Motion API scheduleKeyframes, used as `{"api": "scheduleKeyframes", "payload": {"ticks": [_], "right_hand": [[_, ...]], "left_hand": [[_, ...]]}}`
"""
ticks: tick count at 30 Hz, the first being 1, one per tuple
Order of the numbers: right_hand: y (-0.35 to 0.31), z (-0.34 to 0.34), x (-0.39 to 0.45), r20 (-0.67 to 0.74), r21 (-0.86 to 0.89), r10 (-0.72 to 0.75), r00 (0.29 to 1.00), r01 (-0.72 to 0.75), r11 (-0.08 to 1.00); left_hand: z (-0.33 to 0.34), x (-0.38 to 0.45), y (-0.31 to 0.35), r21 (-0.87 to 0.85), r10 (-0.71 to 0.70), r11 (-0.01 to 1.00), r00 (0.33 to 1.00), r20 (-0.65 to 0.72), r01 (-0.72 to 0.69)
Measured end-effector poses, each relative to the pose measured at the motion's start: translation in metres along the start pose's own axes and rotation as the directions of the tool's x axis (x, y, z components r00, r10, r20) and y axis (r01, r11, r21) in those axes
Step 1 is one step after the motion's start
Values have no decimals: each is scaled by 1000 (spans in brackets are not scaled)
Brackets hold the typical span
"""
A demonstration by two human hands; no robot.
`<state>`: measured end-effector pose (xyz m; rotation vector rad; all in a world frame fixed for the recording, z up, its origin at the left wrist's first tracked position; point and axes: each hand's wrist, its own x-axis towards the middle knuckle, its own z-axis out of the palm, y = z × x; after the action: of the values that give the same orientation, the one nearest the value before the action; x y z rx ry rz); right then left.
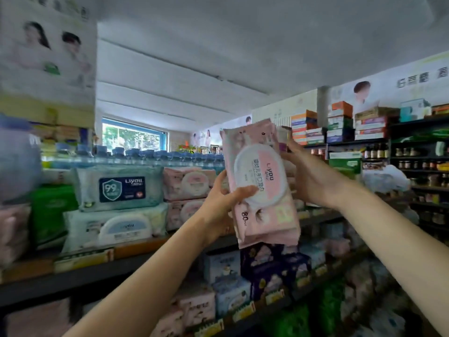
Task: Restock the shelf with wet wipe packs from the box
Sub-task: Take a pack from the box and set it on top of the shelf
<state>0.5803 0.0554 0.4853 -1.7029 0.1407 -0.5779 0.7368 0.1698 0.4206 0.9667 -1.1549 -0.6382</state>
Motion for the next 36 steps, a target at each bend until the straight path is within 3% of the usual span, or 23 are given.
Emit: {"api": "scheduleKeyframes", "payload": {"ticks": [1,3,7,11,13,16,18,20,22,24,27,31,33,36], "right_hand": [[7,8,8,113,-32,14,993,-11,999],[13,23,21,174,-67,-29,984,41,997],[10,27,49,154,50,-211,965,206,977],[10,14,79,23,143,-398,917,391,909],[6,4,97,8,16,-482,876,482,876],[0,-10,126,123,-405,-578,807,572,713],[3,-14,148,273,-657,-537,798,562,502],[15,-10,169,401,-797,-428,810,539,272],[33,1,193,507,-830,-299,808,551,83],[55,15,212,586,-805,-182,790,593,-17],[89,37,236,669,-742,-4,743,669,47],[107,49,253,708,-699,109,698,672,244],[100,38,260,693,-689,59,719,636,347],[92,15,267,597,-743,-67,799,583,330]], "left_hand": [[-6,1,4,6,9,1000,999,-44,-8],[-11,3,19,36,29,999,992,-121,-25],[-17,18,41,194,74,980,985,-156,-43],[-21,44,71,360,118,930,987,-111,-71],[-30,52,91,370,174,925,964,-199,-90],[-54,48,108,482,315,869,880,-355,-117],[-71,42,103,640,368,767,838,-404,-28],[-89,39,89,813,403,568,818,-410,127],[-100,36,74,902,350,351,858,-376,252],[-104,35,60,939,257,141,904,-341,314],[-111,37,40,932,112,-105,936,-335,346],[-127,43,16,876,-107,-319,904,-414,363],[-130,47,12,868,-148,-348,894,-424,354],[-132,53,12,868,-186,-352,882,-433,351]]}}
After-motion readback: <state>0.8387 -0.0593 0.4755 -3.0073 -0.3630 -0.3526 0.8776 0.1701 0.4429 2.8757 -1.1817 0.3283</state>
